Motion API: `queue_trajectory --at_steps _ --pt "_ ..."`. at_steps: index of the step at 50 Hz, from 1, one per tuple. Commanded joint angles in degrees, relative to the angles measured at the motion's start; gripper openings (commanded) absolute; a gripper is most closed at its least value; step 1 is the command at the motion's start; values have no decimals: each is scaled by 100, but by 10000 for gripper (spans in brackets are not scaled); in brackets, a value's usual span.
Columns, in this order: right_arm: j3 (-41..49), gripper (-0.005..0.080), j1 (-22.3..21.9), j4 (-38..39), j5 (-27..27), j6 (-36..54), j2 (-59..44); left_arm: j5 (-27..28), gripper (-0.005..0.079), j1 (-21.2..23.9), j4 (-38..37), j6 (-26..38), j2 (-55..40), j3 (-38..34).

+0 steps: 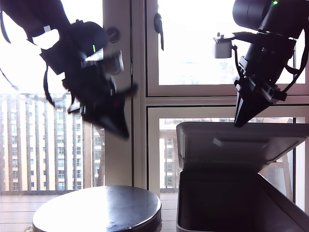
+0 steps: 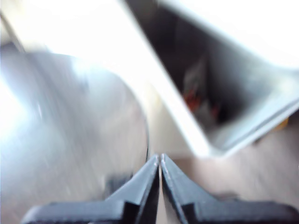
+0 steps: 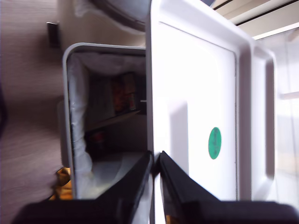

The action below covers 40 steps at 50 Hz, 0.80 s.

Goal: First open the recycling bin's lid, then pick the cardboard sleeve and place it inside the bin before closing the lid

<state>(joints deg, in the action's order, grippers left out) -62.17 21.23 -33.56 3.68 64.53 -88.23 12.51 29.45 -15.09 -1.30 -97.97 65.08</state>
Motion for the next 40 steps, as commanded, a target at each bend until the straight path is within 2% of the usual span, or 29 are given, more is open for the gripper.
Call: queue_trajectory --at_steps 1,19,40 --pt "-92 -11 39 -199 190 -22 -33 11 -19 17 -37 26 136 -2" --pt "-92 -11 37 -273 396 -22 -741 140 -19 17 -304 63 511 -2" --pt "-92 -11 37 -225 815 -26 -1714 866 -19 17 -1062 610 511 -2"
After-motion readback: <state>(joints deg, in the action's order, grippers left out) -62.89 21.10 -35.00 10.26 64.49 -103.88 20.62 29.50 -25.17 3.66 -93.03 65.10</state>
